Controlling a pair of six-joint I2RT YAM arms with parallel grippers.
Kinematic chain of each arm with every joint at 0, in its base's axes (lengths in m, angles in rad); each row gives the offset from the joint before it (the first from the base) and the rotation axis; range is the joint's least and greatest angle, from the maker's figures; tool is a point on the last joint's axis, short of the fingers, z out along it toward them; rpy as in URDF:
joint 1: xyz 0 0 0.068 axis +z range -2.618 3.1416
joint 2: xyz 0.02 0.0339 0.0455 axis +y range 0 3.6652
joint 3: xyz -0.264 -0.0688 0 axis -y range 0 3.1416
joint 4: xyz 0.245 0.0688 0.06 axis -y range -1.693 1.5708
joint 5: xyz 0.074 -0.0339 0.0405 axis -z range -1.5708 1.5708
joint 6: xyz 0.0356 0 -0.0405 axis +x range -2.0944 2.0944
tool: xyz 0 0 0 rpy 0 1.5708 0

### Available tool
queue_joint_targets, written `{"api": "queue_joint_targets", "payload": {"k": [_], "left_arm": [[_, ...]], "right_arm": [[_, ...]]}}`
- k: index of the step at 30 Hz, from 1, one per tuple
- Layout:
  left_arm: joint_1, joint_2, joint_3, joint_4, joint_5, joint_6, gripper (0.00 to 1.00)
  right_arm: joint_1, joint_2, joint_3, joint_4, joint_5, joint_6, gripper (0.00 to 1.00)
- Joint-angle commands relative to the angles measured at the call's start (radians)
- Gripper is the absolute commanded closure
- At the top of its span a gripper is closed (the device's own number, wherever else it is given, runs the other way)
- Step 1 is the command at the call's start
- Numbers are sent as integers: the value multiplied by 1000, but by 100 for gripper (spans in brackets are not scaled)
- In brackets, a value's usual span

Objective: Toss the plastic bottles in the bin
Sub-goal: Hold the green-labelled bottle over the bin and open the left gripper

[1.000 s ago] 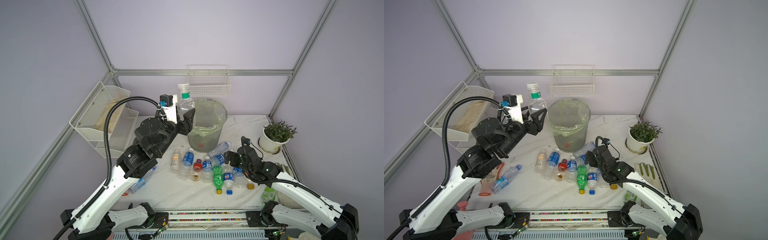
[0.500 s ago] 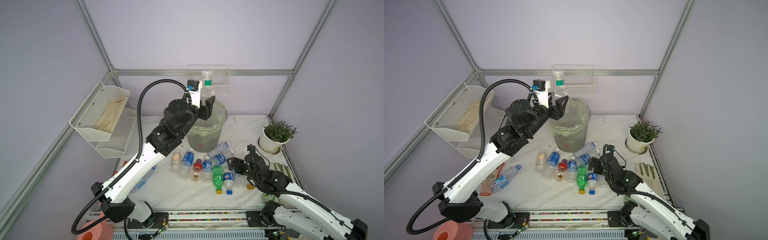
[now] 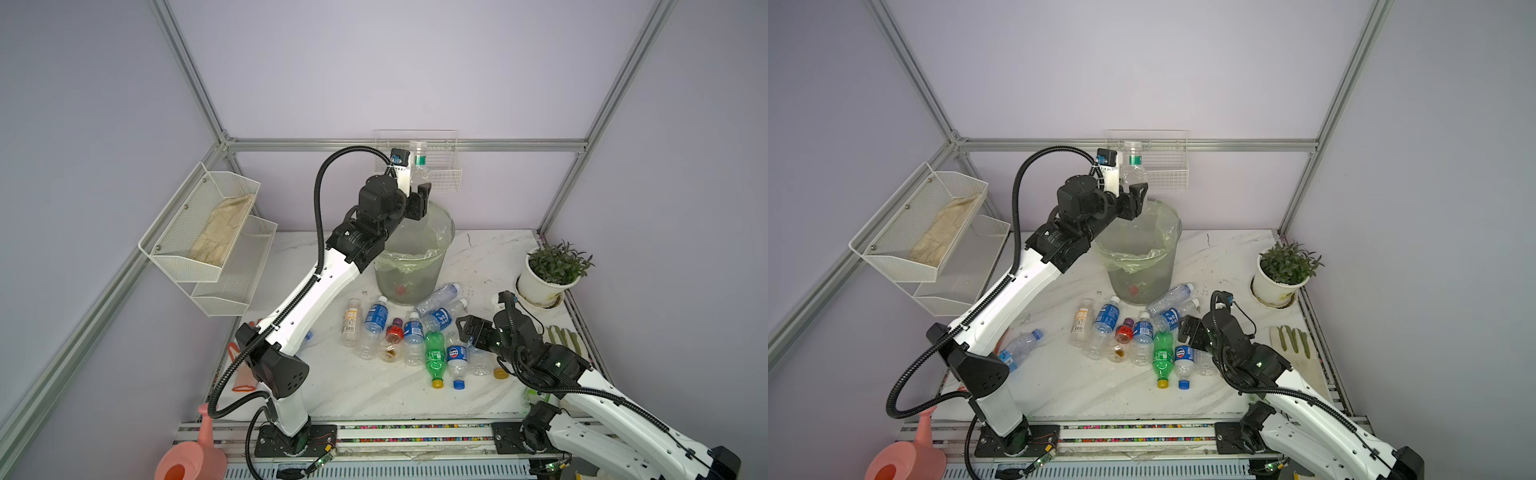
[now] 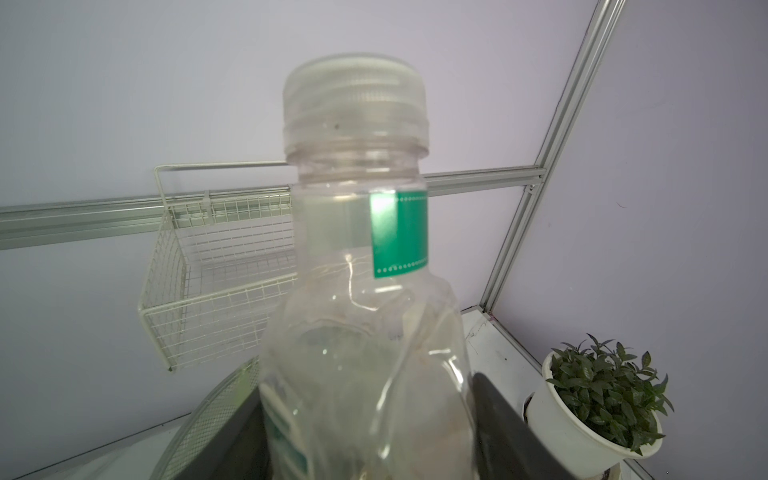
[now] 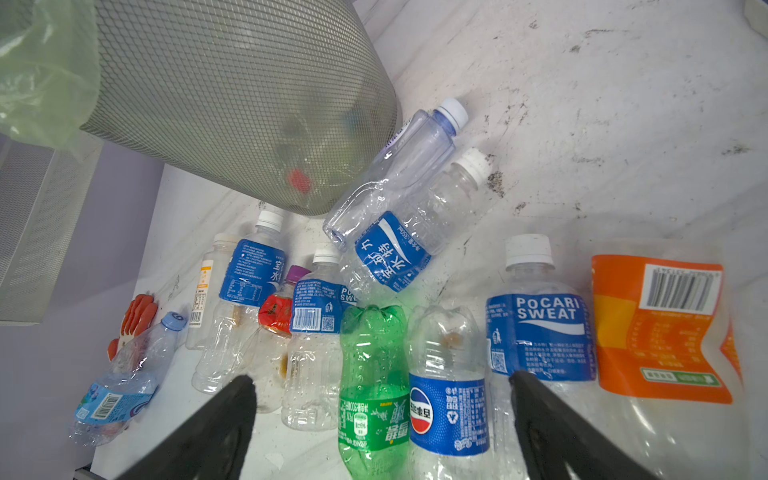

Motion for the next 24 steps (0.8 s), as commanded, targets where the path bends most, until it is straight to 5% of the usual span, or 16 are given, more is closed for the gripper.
{"api": "queue_joint_targets", "payload": {"k": [1,14,16,17,18,24], "left_arm": [[20,10,94,-3,35,-25,58],[46,131,114,-74,34,-25,57],[46,159,151,-137,6,-25,41],[46,172,187,-177,8,-25,10],[44,174,210,-201,23,-14,0],[6,90,207,-171,0,51,0]], "right_arm": [[-1,-28,-8,-32,3,27,3],[0,-74,-17,-55,-11,41,3],[0,-75,-11,-67,-11,42,3],[0,-80,-8,-74,-9,42,3],[-1,-88,-9,-78,-7,43,3],[-1,-122,-39,-62,-11,58,3]]}}
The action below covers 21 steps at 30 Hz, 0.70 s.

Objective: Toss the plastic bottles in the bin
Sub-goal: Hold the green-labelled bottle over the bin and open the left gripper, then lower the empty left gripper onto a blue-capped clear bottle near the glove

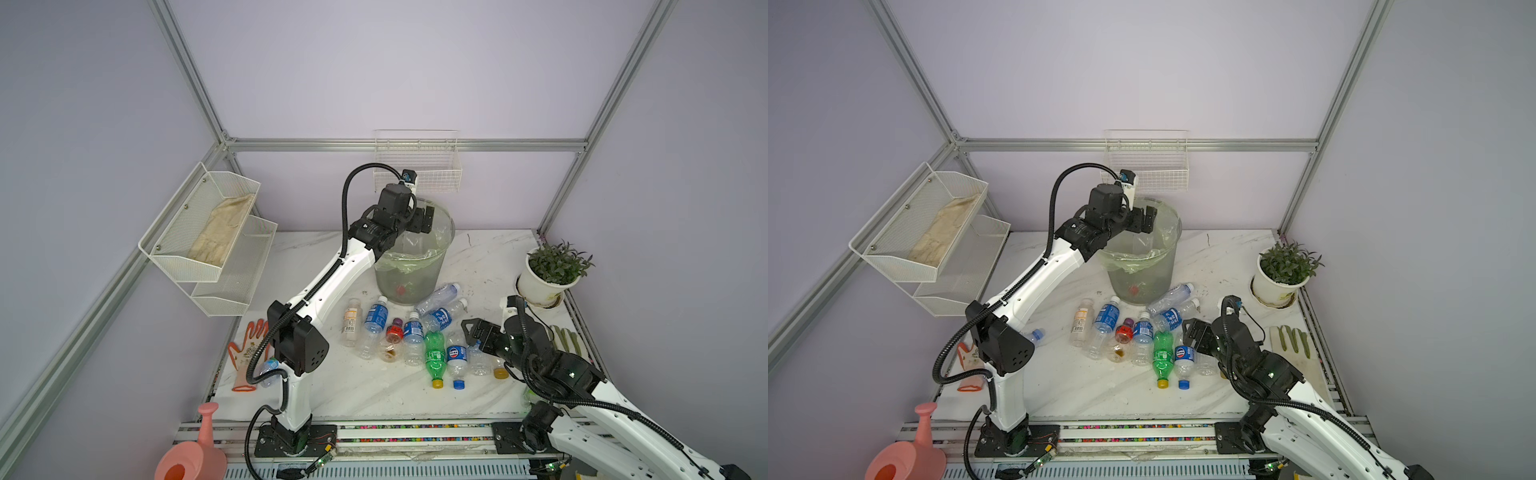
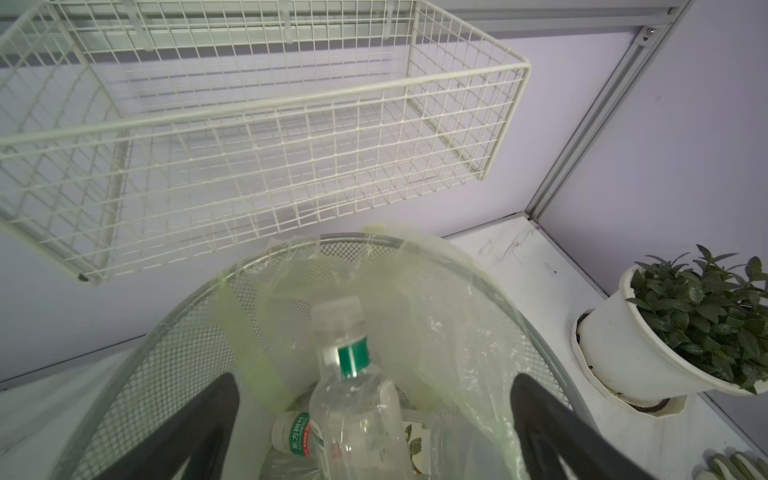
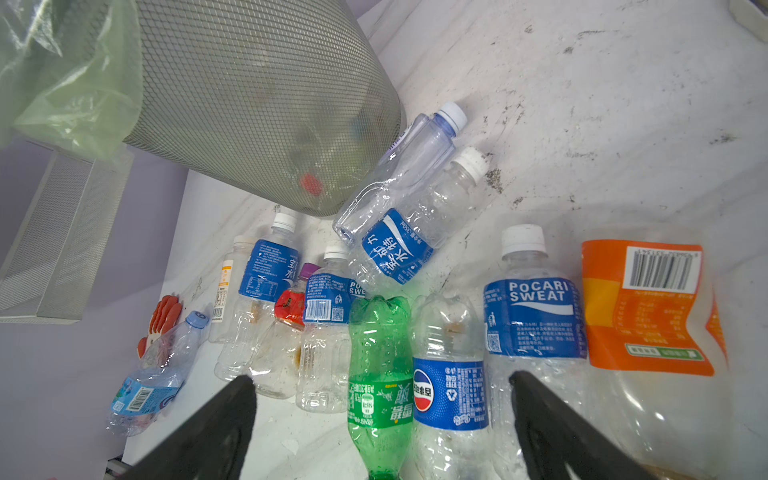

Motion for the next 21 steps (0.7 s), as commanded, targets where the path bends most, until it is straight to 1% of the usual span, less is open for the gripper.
{"api": "queue_joint_targets", "payload": {"k": [1,6,10,14,17,18,21], "left_arm": [[-25,-107,115,25,-10,45,0],[-47,-187,82,40,-17,45,0],[-62,-285,-13,60,-20,45,0],[-75,-432,-171,102,-29,39,0],[-82,-543,-309,139,-45,25,0],[-82,-610,-359,153,-51,20,0],[-86,-719,-481,170,-71,6,0]], "right_arm": [[1,-9,-20,-16,-6,29,3],[-1,10,-5,-17,-12,26,3],[0,12,16,-58,24,10,3],[0,37,48,-111,56,-5,3],[0,77,59,-117,61,-11,3],[0,95,63,-119,65,-10,3],[0,146,74,-117,72,-16,3]]}}
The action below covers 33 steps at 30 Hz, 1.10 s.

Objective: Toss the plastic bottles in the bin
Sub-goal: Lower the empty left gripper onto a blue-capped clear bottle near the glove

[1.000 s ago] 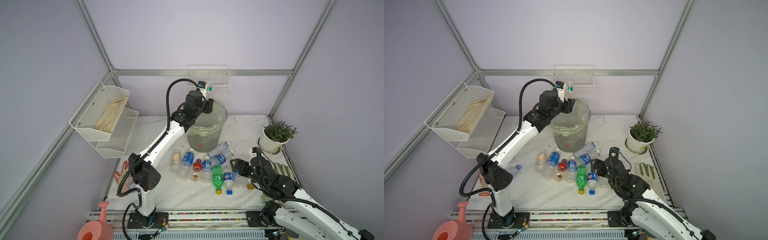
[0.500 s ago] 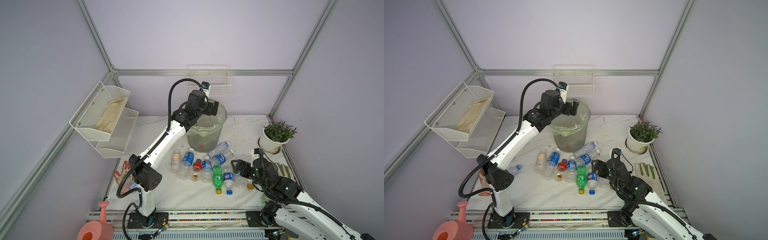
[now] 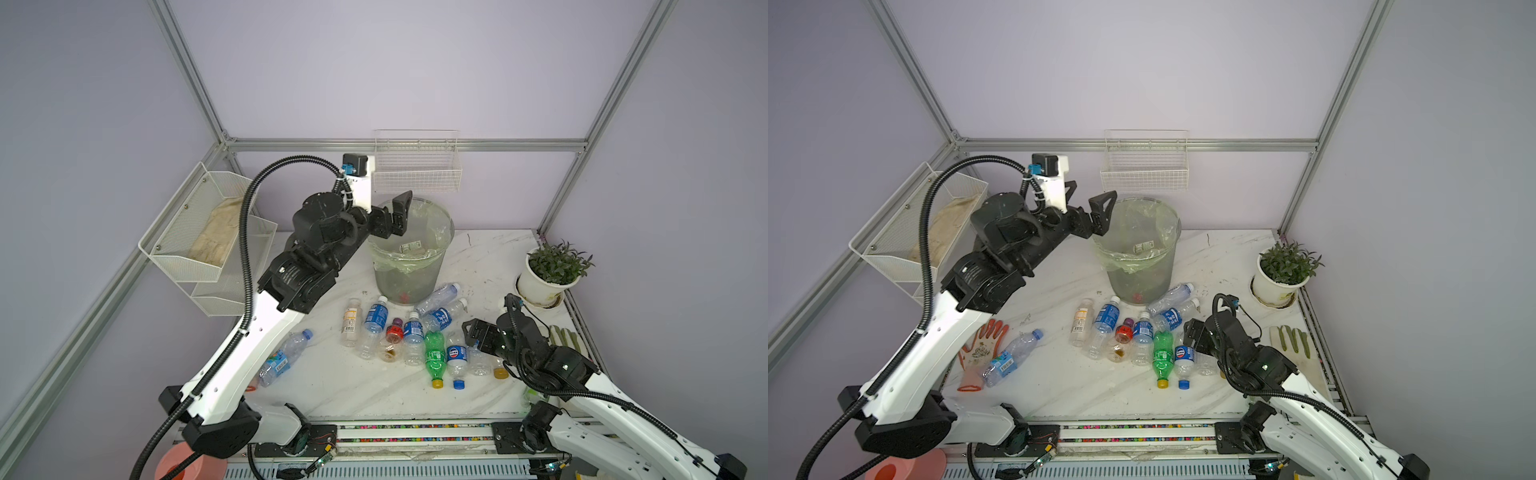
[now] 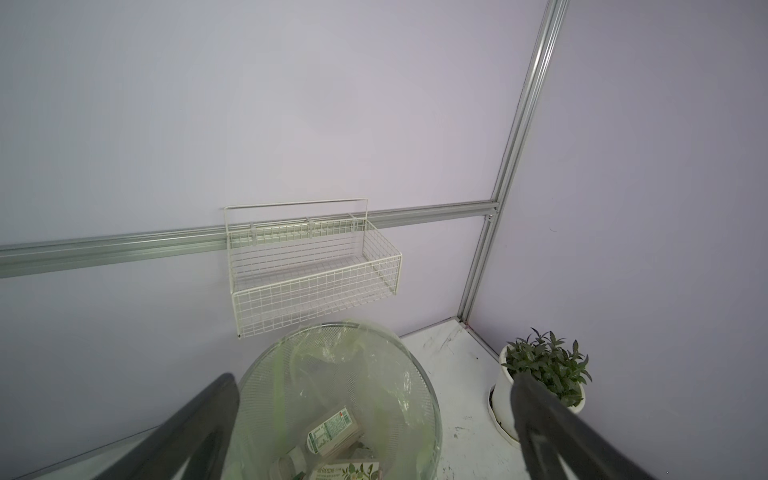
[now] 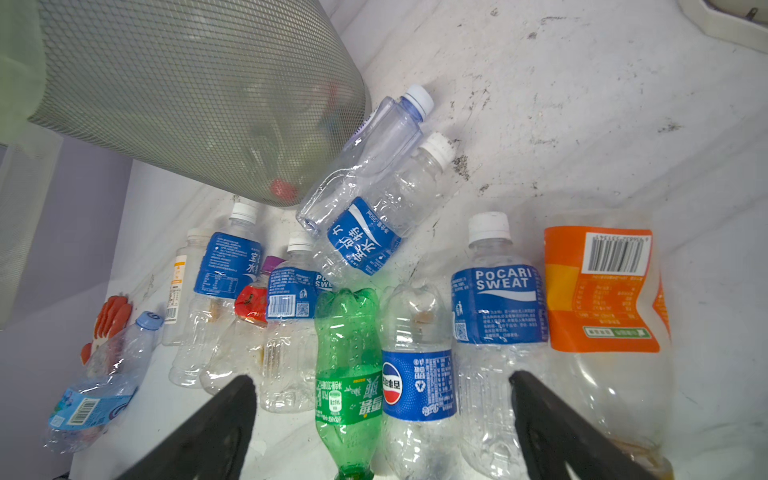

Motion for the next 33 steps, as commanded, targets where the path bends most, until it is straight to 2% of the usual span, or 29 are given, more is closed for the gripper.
{"api": "queue_joint_targets", "payload": {"k": [1,5,11,19,21,26,33], "left_arm": [[-5,-96,-138,49,-37,-17,0],[-6,-221,-282,40,-65,-35,0],[-6,-387,-502,-25,-174,-76,0],[18,-504,-700,-157,-333,-170,0],[59,-523,-747,-181,-325,-220,0],[195,-529,-808,-231,-207,-304,0],[342,-543,-915,-276,-154,-426,0]], "right_arm": [[-1,47,27,-38,32,-8,3],[-1,98,39,-22,38,-7,3],[0,153,50,7,33,-13,3],[-1,245,90,52,7,-37,5],[-1,259,100,55,1,-39,5],[1,261,103,68,-13,-39,5],[1,258,105,80,-52,-62,5]]}}
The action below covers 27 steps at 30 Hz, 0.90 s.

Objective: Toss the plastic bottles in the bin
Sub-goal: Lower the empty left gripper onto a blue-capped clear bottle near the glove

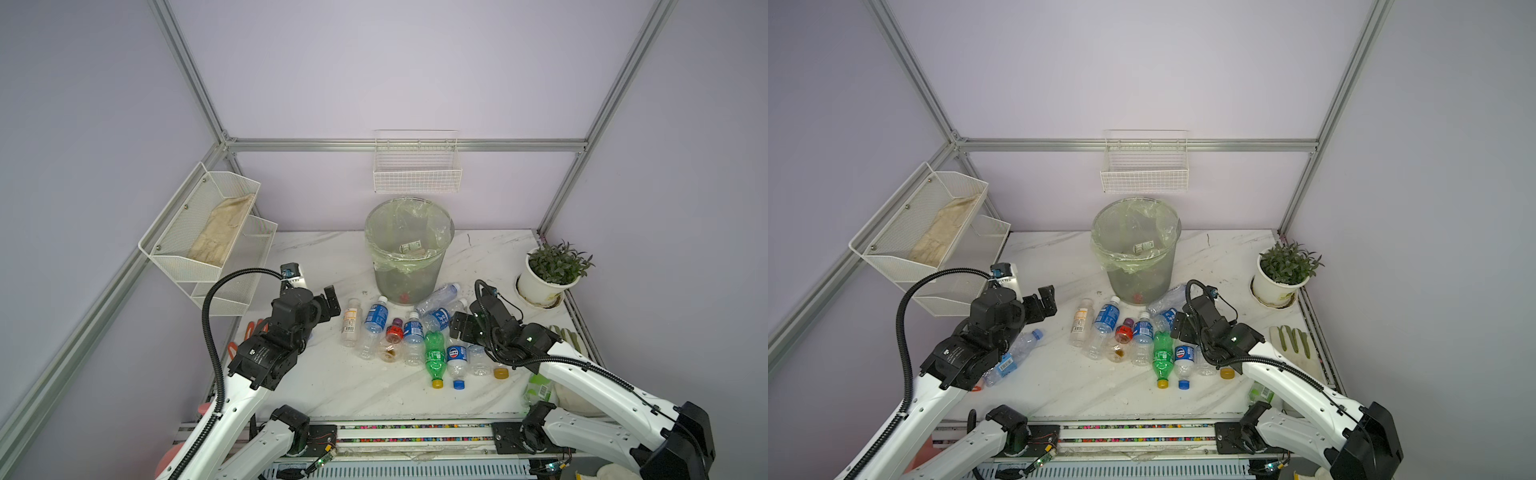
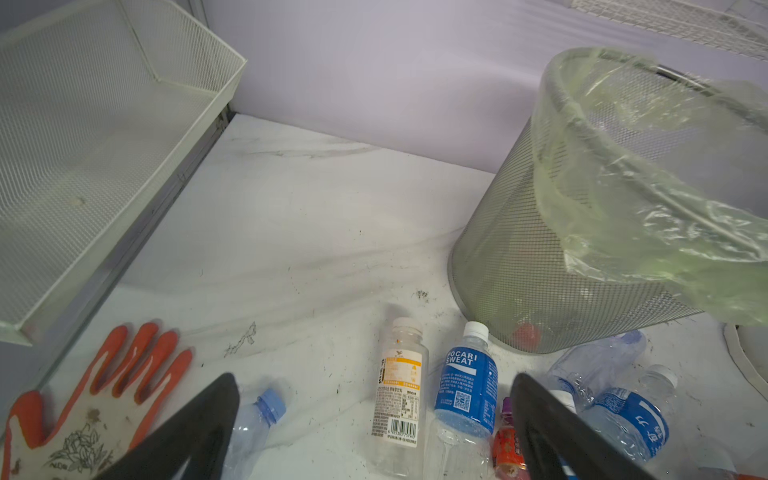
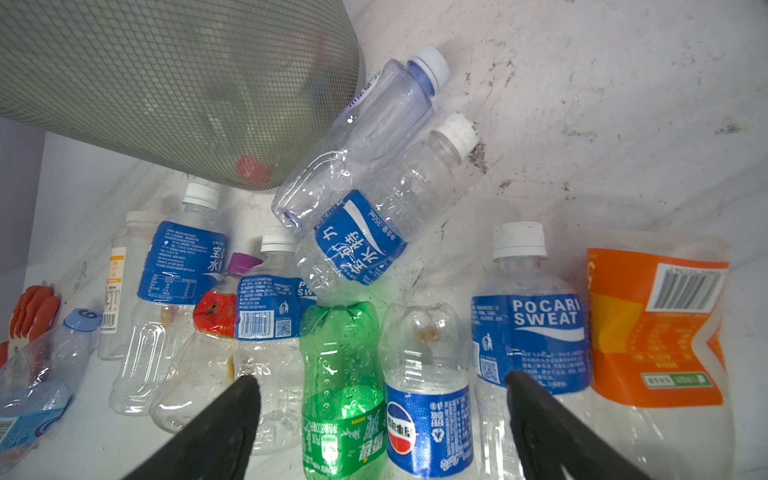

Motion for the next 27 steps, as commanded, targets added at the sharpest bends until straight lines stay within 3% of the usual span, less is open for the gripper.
{"api": "queue_joint_targets", "payload": {"k": [1,4,9,15,21,27], "left_arm": [[66,-20,-72,-28,36,-104,0],[155,-22,-122,-62,9,-166,0],[334,-18,-211,-38,111,-220,0],[480,23,-275,-5,141,-244,0],[550,65,-312,61,141,-260,0],[586,114,-330,83,68,-271,0]], "right_arm": [[1,-3,23,15,-22,-17,5],[1,-1,24,25,-28,-22,5],[2,-9,3,42,-45,-21,5],[2,-45,-45,52,-52,-15,5],[2,-67,-79,61,-61,-7,5],[2,-73,-96,66,-68,-3,5]]}}
